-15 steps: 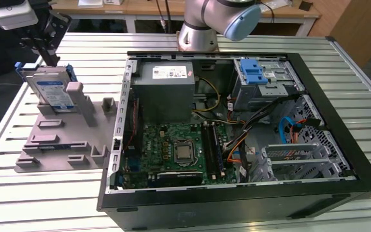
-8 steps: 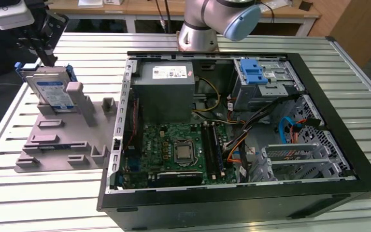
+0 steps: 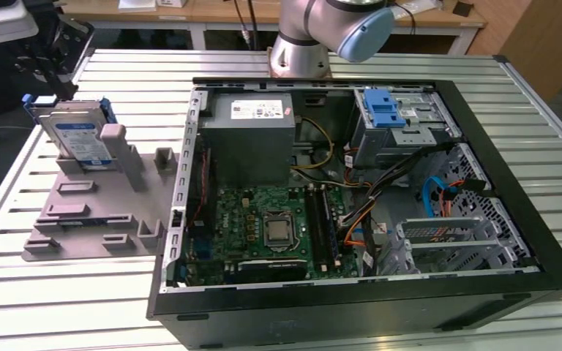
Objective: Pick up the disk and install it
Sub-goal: 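Reach for the disk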
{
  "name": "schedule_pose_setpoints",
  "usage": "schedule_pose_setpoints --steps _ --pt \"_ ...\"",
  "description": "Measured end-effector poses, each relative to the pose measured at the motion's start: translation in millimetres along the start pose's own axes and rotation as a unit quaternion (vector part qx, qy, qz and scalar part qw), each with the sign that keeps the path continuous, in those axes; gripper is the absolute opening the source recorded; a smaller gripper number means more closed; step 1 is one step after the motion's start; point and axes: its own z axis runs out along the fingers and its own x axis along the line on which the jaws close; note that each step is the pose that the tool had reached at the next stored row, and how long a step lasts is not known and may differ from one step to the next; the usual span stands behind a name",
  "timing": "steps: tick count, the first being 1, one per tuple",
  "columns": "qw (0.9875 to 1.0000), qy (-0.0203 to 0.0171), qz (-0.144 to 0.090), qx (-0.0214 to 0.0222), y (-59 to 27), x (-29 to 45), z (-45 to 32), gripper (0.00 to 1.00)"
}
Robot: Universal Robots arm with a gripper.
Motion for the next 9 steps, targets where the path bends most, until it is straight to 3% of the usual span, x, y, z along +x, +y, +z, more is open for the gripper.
schedule_pose_setpoints --steps 9 --pt "1.0 0.0048 0.0 0.0004 10.5 15.6 1.8 0.11"
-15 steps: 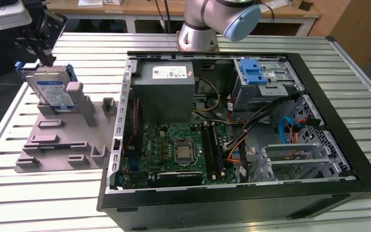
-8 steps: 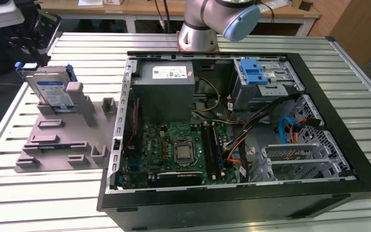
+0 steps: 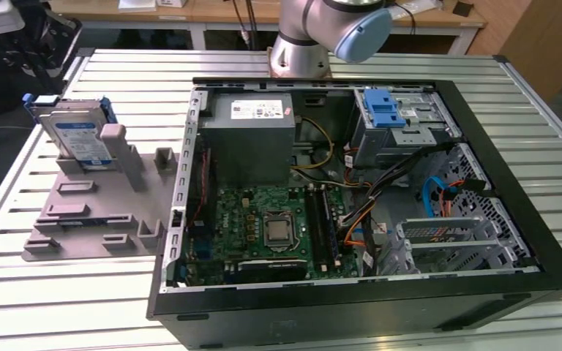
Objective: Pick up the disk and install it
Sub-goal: 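Reach for the disk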
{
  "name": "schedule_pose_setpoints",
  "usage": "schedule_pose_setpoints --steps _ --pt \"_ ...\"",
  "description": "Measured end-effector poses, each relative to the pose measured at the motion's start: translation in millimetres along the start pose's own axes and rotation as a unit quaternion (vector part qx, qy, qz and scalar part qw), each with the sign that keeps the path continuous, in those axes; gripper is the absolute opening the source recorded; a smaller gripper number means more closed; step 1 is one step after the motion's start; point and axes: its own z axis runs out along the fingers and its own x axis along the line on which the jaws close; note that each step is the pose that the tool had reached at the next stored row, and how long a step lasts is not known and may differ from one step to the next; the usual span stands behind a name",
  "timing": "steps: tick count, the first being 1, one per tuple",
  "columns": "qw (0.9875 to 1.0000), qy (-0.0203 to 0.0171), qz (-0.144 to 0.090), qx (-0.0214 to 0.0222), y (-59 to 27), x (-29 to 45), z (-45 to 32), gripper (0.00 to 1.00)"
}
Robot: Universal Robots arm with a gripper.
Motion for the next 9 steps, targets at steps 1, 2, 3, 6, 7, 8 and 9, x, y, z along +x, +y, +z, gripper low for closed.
schedule_pose_setpoints --steps 1,2,3,6,7,8,9 --pt "1.0 0.0004 0.0 0.0 1.2 2.2 0.4 0.11" --pt "1.0 0.0007 0.0 0.0 2.3 4.8 0.8 0.11" --pt "1.0 0.0009 0.0 0.0 3.8 7.2 1.4 0.11" --pt "1.0 0.0015 0.0 0.0001 7.9 14.3 3.1 0.11" --pt "1.0 0.0016 0.0 0.0001 9.2 16.7 3.7 0.11" --pt "1.0 0.0017 0.0 0.0001 10.3 19.4 4.2 0.11" --pt "1.0 0.0017 0.0 0.0001 11.2 22.0 4.8 0.11"
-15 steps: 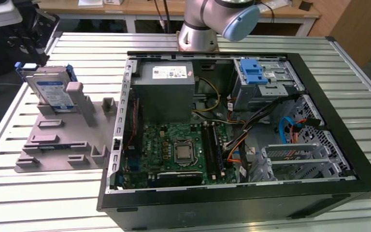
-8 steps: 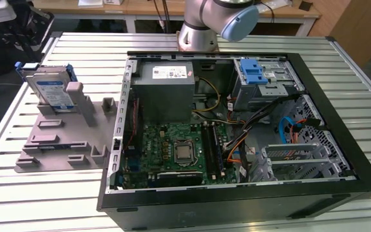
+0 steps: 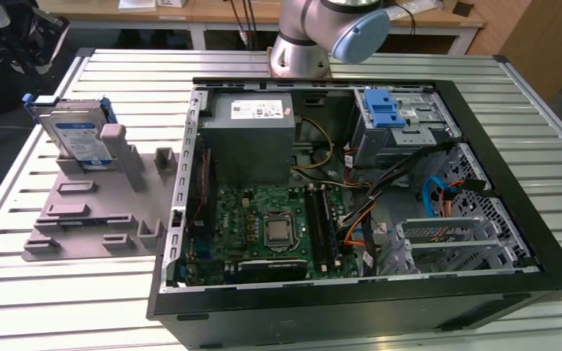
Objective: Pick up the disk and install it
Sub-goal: 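Reach for the disk, then pick up the disk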
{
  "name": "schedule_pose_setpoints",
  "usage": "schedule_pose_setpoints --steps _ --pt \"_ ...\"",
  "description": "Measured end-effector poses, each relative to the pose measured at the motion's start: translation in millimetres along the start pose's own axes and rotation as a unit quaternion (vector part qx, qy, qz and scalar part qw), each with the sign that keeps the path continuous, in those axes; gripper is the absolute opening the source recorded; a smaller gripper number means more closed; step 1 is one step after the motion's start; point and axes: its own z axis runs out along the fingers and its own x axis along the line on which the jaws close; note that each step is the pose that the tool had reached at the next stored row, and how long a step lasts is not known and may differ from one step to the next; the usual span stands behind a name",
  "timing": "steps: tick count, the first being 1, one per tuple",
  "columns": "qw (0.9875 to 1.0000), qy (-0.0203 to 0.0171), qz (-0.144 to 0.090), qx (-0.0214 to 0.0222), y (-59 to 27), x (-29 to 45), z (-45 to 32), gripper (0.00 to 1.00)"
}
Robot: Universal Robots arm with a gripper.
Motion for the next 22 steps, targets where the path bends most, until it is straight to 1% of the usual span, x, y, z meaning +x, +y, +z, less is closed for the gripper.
schedule_pose_setpoints --steps 5,6,22 --pt "1.0 0.0001 0.0 0.0 5.0 13.2 3.1 0.11" --pt "1.0 0.0 0.0 -0.0001 6.0 14.7 3.6 0.11" --pt "1.0 0.0002 -0.002 -0.0001 6.2 15.2 3.6 0.11"
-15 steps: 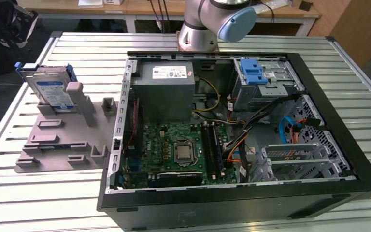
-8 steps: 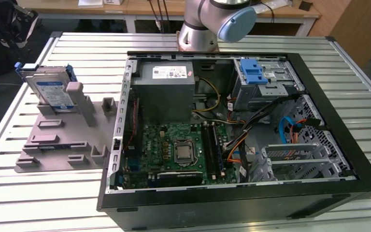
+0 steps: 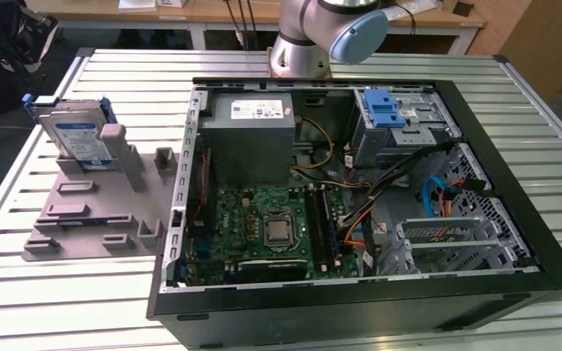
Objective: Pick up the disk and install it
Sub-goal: 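Pick up the disk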
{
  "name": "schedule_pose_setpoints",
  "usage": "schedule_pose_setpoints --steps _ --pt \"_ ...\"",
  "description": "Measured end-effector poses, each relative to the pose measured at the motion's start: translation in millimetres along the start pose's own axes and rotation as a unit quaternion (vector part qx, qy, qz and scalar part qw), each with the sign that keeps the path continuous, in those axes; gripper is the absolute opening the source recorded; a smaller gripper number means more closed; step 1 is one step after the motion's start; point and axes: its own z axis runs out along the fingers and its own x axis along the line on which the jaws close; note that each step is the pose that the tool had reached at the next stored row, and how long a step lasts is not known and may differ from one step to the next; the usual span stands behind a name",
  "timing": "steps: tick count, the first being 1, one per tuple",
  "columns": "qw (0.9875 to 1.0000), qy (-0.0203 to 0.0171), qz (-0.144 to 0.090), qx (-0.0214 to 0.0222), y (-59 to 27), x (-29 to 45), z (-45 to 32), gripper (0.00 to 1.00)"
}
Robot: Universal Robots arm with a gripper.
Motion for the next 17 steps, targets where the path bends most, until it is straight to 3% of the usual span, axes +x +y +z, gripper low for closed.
schedule_pose_setpoints --steps 17 --pt "0.9988 0.002 -0.049 0.0007 0.0 0.1 0.0 0.11"
